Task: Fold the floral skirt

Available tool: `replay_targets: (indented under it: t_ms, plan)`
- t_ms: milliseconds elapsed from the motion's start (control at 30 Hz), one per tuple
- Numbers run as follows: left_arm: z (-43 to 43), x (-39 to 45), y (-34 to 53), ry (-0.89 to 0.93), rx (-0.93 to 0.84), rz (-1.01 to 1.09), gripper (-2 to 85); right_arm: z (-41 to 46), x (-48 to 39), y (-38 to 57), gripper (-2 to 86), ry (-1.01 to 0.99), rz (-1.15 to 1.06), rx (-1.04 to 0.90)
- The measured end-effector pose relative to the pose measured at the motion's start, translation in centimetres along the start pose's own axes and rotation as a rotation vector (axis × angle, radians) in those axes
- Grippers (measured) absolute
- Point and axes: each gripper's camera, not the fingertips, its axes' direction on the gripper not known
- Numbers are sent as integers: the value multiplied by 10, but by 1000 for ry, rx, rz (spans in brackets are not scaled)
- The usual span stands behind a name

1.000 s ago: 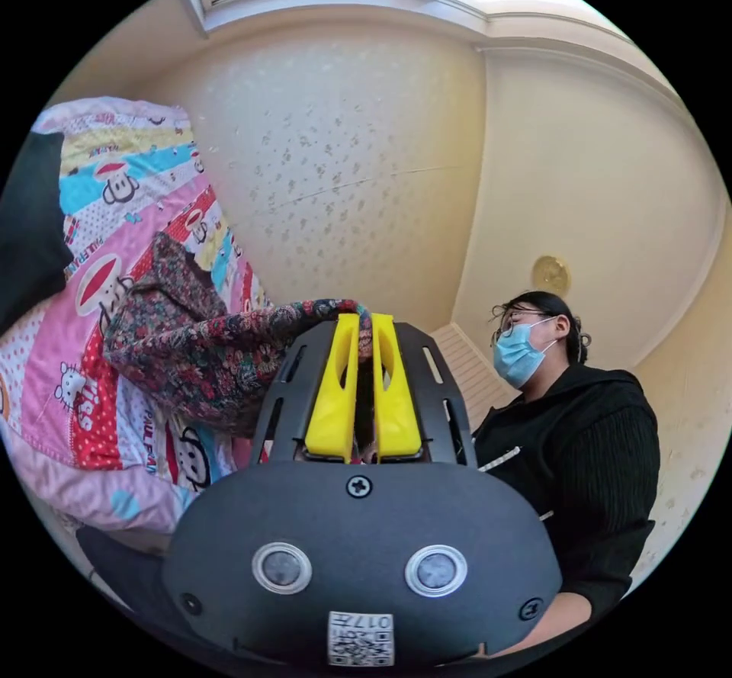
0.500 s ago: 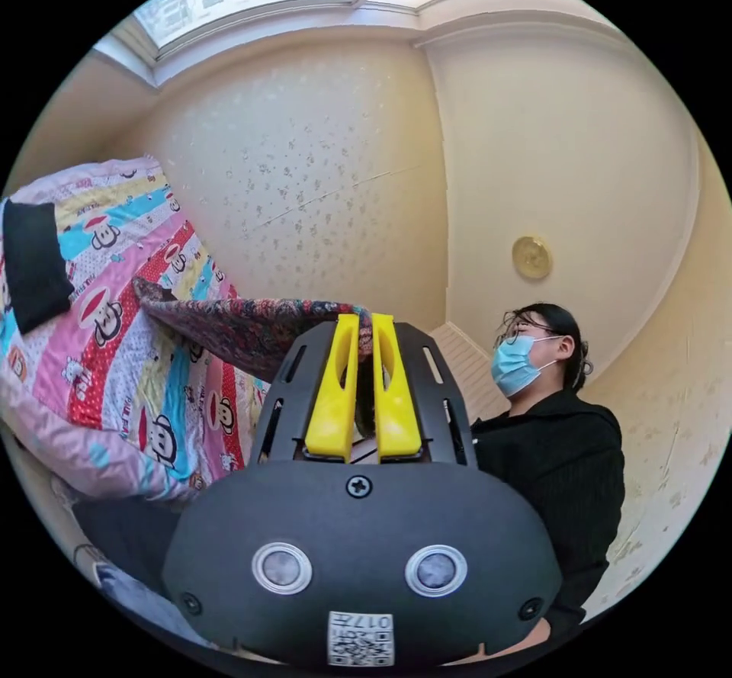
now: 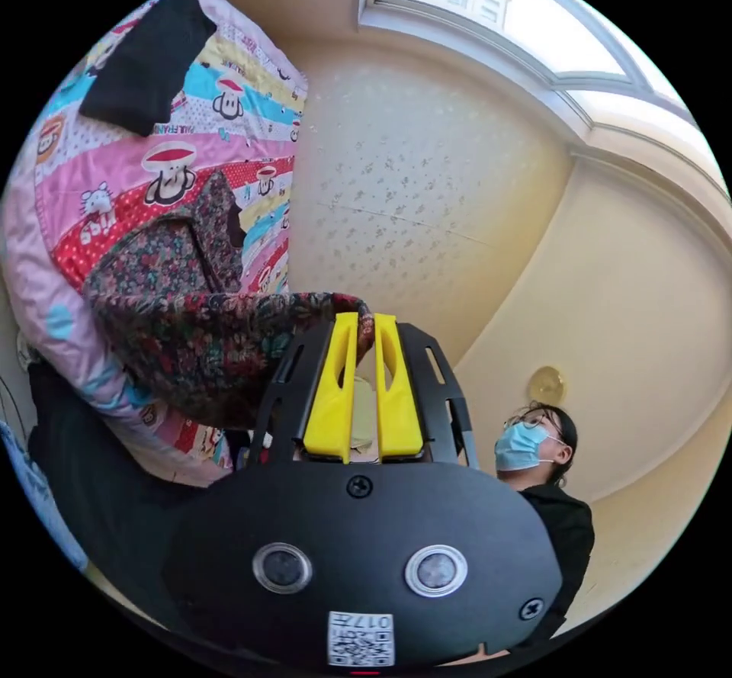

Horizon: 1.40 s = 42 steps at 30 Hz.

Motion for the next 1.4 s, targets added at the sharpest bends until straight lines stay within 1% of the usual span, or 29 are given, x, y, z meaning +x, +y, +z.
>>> replay_targets:
  t_ms: [67, 100, 167, 200, 267, 300, 333, 400, 467, 500, 533, 567, 600, 633, 667, 700, 767, 800, 867, 933, 1000, 1067, 1100, 1133, 1167, 1233, 1333, 1367, 1400]
  plan:
    - [46, -22, -73, 81, 41, -48, 45, 45, 22, -47, 35, -37, -1, 36]
    - [59, -28, -94, 94, 49, -55, 46, 79, 39, -83, 38, -31, -1, 63]
    - [115, -59, -187, 102, 40, -55, 53, 132, 70, -138, 45, -5, 10, 90]
    - [129, -68, -211, 99, 29, -39, 59, 169, 94, -175, 53, 21, 13, 97]
    - [183, -107, -302, 137, -16, 76, 156, 215, 131, -224, 98, 102, -10, 113]
    - [194, -120, -319, 168, -22, 85, 185, 234, 155, -243, 124, 171, 1, 176]
    - [213, -147, -347, 239, -15, 77, 242, 241, 177, -250, 139, 212, 51, 285]
    - [233, -183, -366, 244, -9, 62, 265, 244, 209, -248, 144, 176, 98, 397]
    - [252, -212, -360, 194, -91, 125, 254, 244, 238, -243, 142, 136, 91, 363]
    - [254, -217, -354, 189, -119, 160, 245, 244, 250, -239, 140, 192, 58, 249]
    - [255, -223, -335, 162, -173, 238, 227, 245, 257, -231, 139, 323, 14, 99]
    - [252, -227, -310, 94, -215, 302, 209, 245, 259, -224, 139, 402, -10, 23]
    - [249, -230, -296, 38, -235, 325, 209, 244, 263, -207, 140, 563, -65, -134]
    - [243, -238, -266, -99, -272, 347, 209, 241, 266, -186, 141, 695, -104, -254]
    - [235, -247, -235, -244, -313, 344, 210, 238, 267, -175, 142, 748, -115, -292]
    - [231, -252, -220, -316, -330, 340, 211, 228, 266, -153, 142, 827, -141, -324]
    - [211, -264, -163, -589, -326, 343, 209, 209, 262, -126, 141, 919, -160, -322]
    - [206, -266, -150, -647, -321, 341, 207, 198, 261, -113, 140, 982, -162, -304]
    - [200, -275, -110, -792, -329, 329, 192, 185, 265, -99, 135, 993, -145, -277]
    - [208, -280, -92, -813, -335, 350, 180, 190, 292, -92, 108, 935, -61, -382]
    - [218, -284, -85, -849, -300, 354, 158, 201, 302, -90, 77, 990, -62, -430]
    - [231, -286, -89, -909, -306, 310, 93, 210, 300, -93, 54, 1031, -102, -460]
    - [235, -285, -92, -909, -341, 293, 65, 214, 295, -97, 47, 1053, -112, -496]
    - [244, -285, -99, -837, -468, 248, 35, 213, 284, -100, 45, 1058, -133, -513]
    - [246, -277, -104, -801, -506, 247, 30, 211, 278, -101, 44, 1054, -143, -508]
    - [242, -261, -106, -831, -487, 288, 28, 203, 262, -106, 45, 1008, -149, -486]
    - [246, -270, -100, -874, -491, 236, 37, 196, 281, -109, 55, 1057, -76, -501]
    - [244, -272, -97, -851, -475, 213, 48, 193, 284, -110, 62, 1054, -64, -496]
    - [242, -271, -95, -831, -459, 204, 56, 181, 284, -111, 74, 986, -34, -430]
